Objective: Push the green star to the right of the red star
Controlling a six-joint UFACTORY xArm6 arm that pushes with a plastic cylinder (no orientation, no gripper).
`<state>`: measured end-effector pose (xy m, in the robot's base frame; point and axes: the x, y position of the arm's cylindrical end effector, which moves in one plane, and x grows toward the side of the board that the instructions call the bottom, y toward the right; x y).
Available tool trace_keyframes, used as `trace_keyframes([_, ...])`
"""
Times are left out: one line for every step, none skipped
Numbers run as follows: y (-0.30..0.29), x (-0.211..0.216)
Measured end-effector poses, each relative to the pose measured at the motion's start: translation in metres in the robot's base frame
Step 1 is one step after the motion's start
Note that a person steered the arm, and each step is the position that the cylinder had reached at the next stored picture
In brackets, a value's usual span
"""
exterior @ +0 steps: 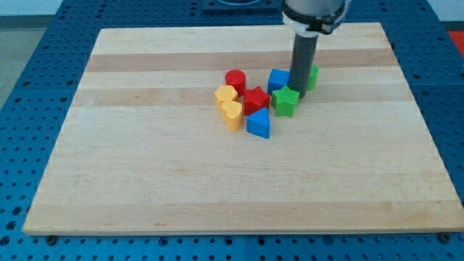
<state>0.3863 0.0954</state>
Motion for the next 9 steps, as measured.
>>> trace_keyframes([0.0, 0.005])
trace_keyframes([0.0, 0.008])
trace_keyframes([0.0, 0.009])
trace_keyframes([0.0, 0.014])
trace_keyframes([0.0, 0.02])
trace_keyframes([0.0, 0.02])
trace_keyframes([0.0, 0.019])
trace_keyframes([0.019, 0.005])
trace_keyframes([0.027, -0.011])
